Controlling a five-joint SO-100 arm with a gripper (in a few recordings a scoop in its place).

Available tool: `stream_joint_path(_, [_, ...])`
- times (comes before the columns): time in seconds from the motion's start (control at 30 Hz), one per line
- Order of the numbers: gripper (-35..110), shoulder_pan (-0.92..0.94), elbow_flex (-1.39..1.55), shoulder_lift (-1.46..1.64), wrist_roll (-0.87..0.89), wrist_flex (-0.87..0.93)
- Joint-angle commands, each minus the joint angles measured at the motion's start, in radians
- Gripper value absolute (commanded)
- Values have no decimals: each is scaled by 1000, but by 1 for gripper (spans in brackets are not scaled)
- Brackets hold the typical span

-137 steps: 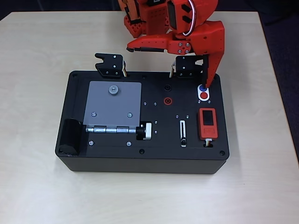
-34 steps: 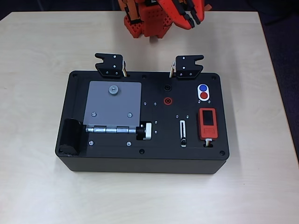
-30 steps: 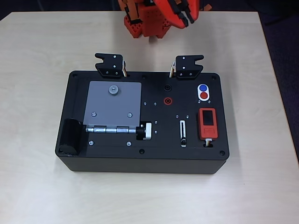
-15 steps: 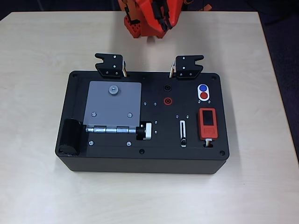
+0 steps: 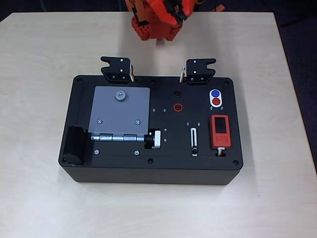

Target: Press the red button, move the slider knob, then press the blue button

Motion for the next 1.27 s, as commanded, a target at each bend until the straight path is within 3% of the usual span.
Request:
stream_joint_path(0.0, [0,-14,51,17,63,-152])
stream_joint_path(0.5, [0,-44,120,15,319,-742])
stream_joint_path(0.83, [0,-23,120,15,357,-1456])
stream_joint_path(1.17, [0,-20,120,17,752,-1913])
stream_joint_path(1.23, [0,-18,120,15,838,-1933])
